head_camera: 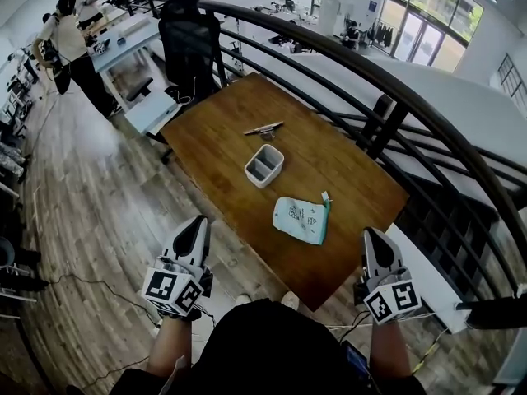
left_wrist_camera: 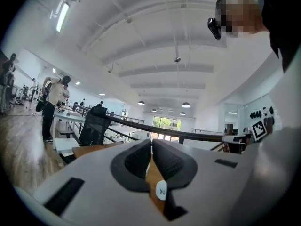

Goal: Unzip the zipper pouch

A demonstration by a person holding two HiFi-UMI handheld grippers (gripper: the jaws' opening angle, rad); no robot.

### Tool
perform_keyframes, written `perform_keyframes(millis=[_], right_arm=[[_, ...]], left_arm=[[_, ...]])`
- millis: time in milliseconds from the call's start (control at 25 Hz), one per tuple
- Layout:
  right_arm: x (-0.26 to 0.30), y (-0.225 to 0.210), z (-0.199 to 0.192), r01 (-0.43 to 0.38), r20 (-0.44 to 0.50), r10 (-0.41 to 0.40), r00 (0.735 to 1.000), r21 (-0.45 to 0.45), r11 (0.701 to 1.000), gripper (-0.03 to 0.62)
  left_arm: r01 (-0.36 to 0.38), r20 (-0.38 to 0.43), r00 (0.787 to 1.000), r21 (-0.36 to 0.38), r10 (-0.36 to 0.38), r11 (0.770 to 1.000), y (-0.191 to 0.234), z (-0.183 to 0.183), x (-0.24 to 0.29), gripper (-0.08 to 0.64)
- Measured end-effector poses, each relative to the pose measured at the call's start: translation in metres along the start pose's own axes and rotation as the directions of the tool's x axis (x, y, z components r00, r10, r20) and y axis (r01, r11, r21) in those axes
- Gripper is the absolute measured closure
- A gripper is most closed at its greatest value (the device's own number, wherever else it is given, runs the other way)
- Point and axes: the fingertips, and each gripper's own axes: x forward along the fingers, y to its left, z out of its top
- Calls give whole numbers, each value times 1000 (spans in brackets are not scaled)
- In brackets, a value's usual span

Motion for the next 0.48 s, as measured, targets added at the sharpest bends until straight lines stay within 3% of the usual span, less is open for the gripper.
perform_keyframes(millis=[480], right_arm=[[14,39,-17,-10,-61,9,998,-17,1000,600]], left_arm=[[19,9,1000,-25,-19,999,31,-3,-22,543]])
